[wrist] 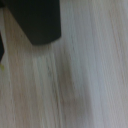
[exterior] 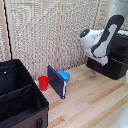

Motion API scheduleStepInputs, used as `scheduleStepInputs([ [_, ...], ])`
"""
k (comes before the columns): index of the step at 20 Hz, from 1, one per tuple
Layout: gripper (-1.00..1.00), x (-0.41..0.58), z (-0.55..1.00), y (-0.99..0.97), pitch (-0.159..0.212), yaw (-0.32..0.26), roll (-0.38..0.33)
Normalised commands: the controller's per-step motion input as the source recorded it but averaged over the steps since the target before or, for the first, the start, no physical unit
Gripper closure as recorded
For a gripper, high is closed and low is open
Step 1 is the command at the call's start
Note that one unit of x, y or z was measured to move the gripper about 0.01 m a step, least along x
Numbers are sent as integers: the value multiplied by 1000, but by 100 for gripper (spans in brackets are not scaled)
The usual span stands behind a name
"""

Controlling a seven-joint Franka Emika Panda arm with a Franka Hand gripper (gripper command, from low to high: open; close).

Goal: Please move the gripper into proximity with the fryer handle. Once close enough, gingerly grasp the handle and gently tug the fryer basket open in your direction.

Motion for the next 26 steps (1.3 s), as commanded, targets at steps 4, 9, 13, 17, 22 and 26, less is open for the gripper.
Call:
scheduleStepInputs([
  [4,-100,0,-14,-403,-89,266,-93],
  [9,-100,-66,0,-506,-17,226,-55],
  [13,-100,-95,0,-501,14,211,-28],
  [17,100,1,0,-207,17,-3,8],
  [22,100,54,17,17,14,-25,3],
  [26,100,51,186,33,64,-17,10],
])
